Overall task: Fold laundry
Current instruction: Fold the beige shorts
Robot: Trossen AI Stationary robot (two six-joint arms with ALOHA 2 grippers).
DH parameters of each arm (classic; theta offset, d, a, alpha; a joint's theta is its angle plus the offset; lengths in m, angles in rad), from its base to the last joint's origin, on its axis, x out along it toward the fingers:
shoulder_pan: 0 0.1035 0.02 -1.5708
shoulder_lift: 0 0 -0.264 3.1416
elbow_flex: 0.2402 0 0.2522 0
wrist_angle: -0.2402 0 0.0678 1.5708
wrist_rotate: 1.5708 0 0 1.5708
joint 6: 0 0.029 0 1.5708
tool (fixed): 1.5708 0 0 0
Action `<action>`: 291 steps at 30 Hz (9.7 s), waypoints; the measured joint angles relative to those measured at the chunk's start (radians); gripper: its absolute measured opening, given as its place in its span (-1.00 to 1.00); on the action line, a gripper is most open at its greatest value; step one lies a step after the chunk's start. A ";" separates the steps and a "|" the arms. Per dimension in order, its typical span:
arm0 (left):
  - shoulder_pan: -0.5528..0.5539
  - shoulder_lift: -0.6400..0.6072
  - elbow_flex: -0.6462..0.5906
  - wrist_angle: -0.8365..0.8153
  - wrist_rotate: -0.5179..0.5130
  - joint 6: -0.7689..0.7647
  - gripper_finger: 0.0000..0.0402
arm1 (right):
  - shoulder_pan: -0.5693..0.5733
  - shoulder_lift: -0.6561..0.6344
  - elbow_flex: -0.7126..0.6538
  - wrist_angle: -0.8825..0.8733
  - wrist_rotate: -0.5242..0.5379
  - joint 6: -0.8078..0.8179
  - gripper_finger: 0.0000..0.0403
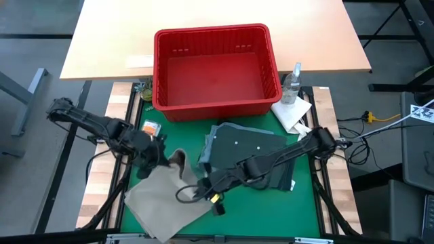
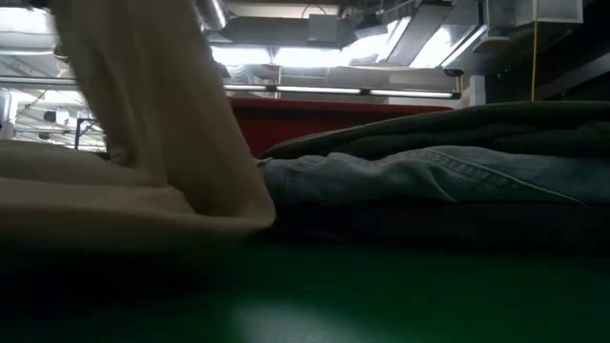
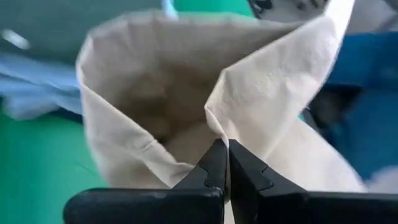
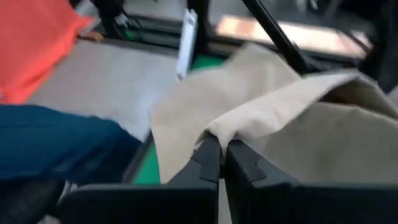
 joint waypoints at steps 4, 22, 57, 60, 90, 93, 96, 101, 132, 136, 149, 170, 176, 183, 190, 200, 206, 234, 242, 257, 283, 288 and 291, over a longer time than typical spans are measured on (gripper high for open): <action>-0.083 -0.002 0.001 -0.055 0.071 -0.139 -1.00 | -0.001 0.075 0.000 0.178 -0.067 -0.035 -0.98; -0.399 0.008 0.001 -0.234 0.195 -0.814 -1.00 | -0.001 0.287 0.000 0.513 -0.114 -0.039 -0.98; -0.532 0.118 0.000 -0.302 0.522 -1.254 -0.34 | -0.002 0.325 0.000 0.620 -0.177 0.027 -0.06; -0.531 0.118 0.000 -0.301 0.547 -1.254 -0.36 | -0.010 0.321 0.000 0.619 -0.202 0.020 0.02; -0.629 0.113 -0.001 0.193 -0.038 -1.392 -0.38 | -0.081 0.313 0.000 0.487 -0.481 -0.019 0.05; -0.678 0.122 -0.001 0.196 -0.092 -1.488 -0.38 | -0.082 0.303 0.000 0.467 -0.489 -0.064 0.05; -0.733 0.147 -0.001 0.208 -0.136 -1.603 -0.38 | -0.082 0.285 0.000 0.437 -0.480 -0.111 0.05; -0.808 0.235 -0.001 0.265 -0.224 -1.769 -0.38 | -0.081 0.245 0.000 0.304 -0.369 -0.196 0.05; -0.626 0.725 0.008 0.098 -0.148 -1.724 -0.38 | -0.060 0.235 0.000 -0.168 0.114 -0.362 0.05; -0.591 0.707 0.003 0.085 -0.193 -1.586 -0.38 | -0.052 0.184 -0.001 -0.223 0.124 -0.391 0.05; -0.665 0.551 0.135 -0.069 -0.395 -1.604 -0.38 | -0.053 0.078 0.000 -0.359 0.144 -0.430 0.05; -0.659 0.684 0.134 0.168 -0.438 -1.773 -0.38 | -0.013 0.062 0.000 -0.391 0.131 -0.481 0.05; -0.640 0.684 0.134 0.179 -0.440 -1.771 -0.38 | -0.013 0.062 0.000 -0.390 0.132 -0.481 0.05; -0.633 0.683 0.134 0.202 -0.439 -1.769 -0.38 | -0.013 0.062 0.000 -0.391 0.132 -0.482 0.05; -0.633 0.683 0.134 0.242 -0.428 -1.771 -0.38 | -0.013 0.062 0.000 -0.391 0.132 -0.482 0.05; -0.637 0.683 0.134 0.224 -0.356 -1.849 -0.38 | -0.013 0.062 0.000 -0.391 0.132 -0.482 0.05; -0.620 0.725 0.134 0.235 -0.375 -1.852 -0.38 | -0.013 0.062 0.000 -0.391 0.132 -0.480 0.05; -0.697 0.767 0.244 0.304 -0.381 -1.745 -0.98 | -0.013 0.062 0.000 -0.381 0.132 -0.477 0.05; -0.701 0.767 0.265 0.303 -0.312 -1.750 -0.98 | -0.013 0.067 0.000 -0.272 0.132 -0.479 0.05; -0.715 0.767 0.265 0.268 -0.162 -1.739 -0.98 | -0.087 0.231 0.000 0.047 0.219 -0.581 0.05; -0.775 0.843 0.264 0.347 -0.104 -1.754 -0.35 | -0.158 0.317 0.000 0.034 0.039 -0.551 0.05; -0.831 0.843 0.264 0.368 -0.189 -1.849 -0.36 | -0.158 0.317 0.000 0.034 0.032 -0.559 0.05; -0.873 0.843 0.264 0.370 -0.270 -1.907 -0.36 | -0.158 0.317 0.000 0.034 0.032 -0.559 0.05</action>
